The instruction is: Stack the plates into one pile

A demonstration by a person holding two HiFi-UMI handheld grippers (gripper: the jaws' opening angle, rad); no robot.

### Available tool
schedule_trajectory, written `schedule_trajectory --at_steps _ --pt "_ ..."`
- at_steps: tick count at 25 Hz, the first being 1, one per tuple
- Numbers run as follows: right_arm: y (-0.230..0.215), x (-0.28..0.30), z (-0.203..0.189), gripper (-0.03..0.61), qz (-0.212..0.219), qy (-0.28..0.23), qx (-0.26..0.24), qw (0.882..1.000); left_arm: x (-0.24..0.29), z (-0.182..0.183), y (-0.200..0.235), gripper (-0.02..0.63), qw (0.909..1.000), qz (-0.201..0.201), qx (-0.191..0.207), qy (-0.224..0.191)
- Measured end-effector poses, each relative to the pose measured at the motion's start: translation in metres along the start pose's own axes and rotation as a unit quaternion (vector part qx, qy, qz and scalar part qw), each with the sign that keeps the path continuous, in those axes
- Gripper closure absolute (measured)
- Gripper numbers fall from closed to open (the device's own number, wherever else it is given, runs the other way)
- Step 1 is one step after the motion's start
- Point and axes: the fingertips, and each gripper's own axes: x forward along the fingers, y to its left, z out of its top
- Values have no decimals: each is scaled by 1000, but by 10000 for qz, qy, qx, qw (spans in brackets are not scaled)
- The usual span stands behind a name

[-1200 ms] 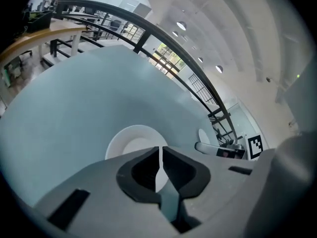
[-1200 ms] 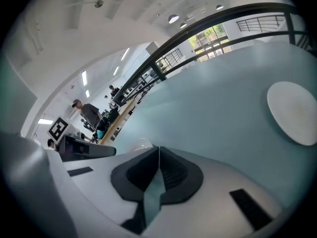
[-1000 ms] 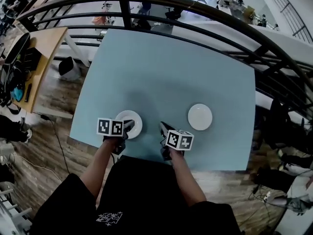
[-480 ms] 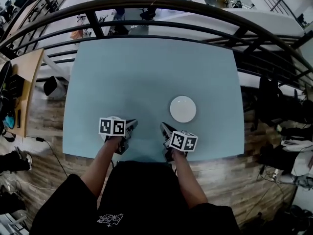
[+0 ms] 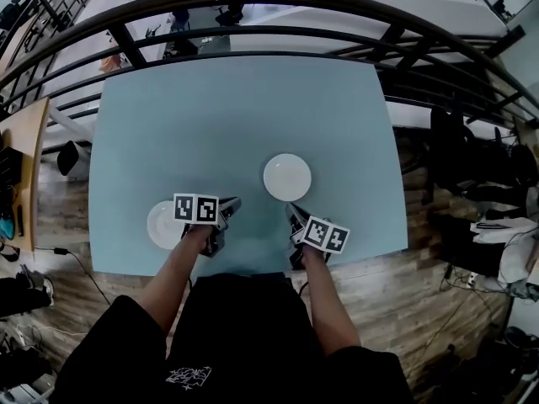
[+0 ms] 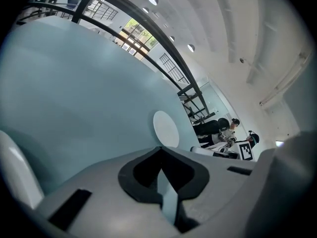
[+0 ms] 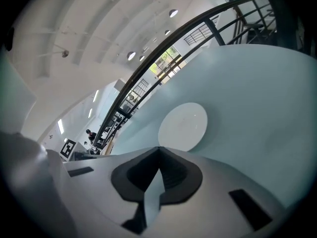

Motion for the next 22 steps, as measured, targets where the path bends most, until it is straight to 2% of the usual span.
schedule_trajectory --at_steps 9,22 --pt "-59 -8 23 572 -141 31 277 9995 56 7 -4 605 9994 21 -347 -56" --pt "-96 12 42 569 13 106 737 9972 99 15 9 603 9963 0 -849 -95"
